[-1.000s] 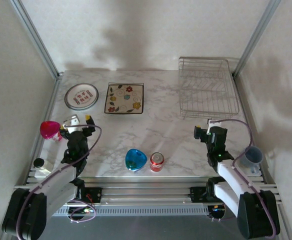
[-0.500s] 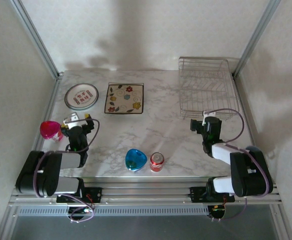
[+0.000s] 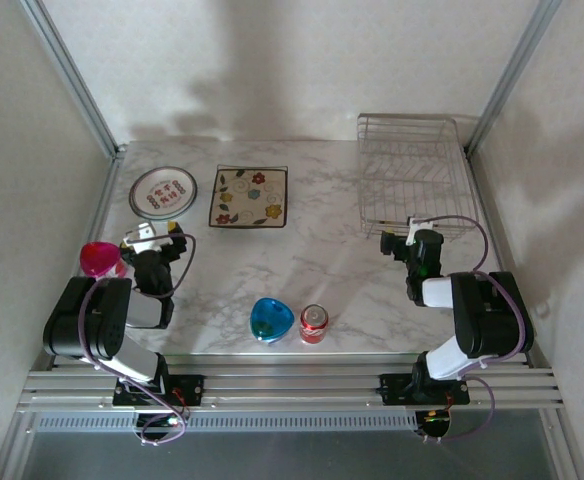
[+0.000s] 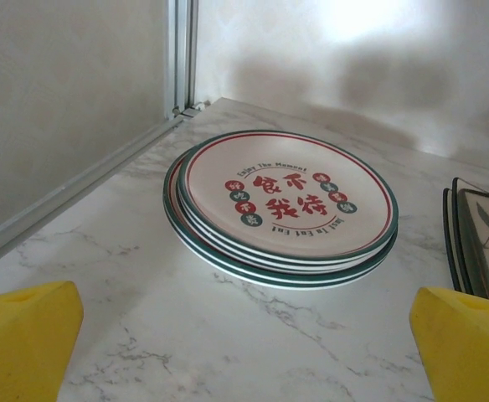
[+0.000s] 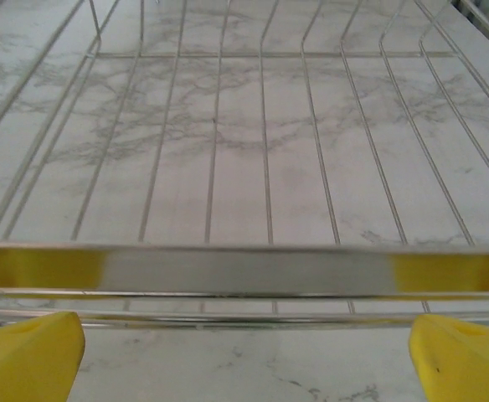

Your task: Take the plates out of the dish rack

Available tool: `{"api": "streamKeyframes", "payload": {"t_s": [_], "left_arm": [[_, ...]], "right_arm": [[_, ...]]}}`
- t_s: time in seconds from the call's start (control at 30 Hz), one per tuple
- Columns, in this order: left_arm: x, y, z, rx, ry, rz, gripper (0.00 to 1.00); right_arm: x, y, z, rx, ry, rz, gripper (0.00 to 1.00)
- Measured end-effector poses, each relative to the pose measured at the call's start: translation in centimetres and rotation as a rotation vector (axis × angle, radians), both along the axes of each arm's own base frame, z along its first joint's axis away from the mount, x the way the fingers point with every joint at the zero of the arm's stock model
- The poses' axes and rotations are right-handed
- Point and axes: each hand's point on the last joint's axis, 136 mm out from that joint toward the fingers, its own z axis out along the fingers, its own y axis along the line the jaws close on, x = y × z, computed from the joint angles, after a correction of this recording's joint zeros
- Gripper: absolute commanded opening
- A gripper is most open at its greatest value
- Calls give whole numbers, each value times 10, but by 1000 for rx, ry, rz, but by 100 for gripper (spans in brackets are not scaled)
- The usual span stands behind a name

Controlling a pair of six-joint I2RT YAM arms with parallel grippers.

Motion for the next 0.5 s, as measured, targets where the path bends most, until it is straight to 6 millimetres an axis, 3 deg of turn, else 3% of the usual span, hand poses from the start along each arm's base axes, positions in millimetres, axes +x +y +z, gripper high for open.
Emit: {"api": "streamKeyframes", "payload": {"t_s": [0.5], "left_arm": [[0, -1, 1, 0, -5, -4, 100]], "right_arm": [[3, 3, 6, 9, -27, 16, 99]]}}
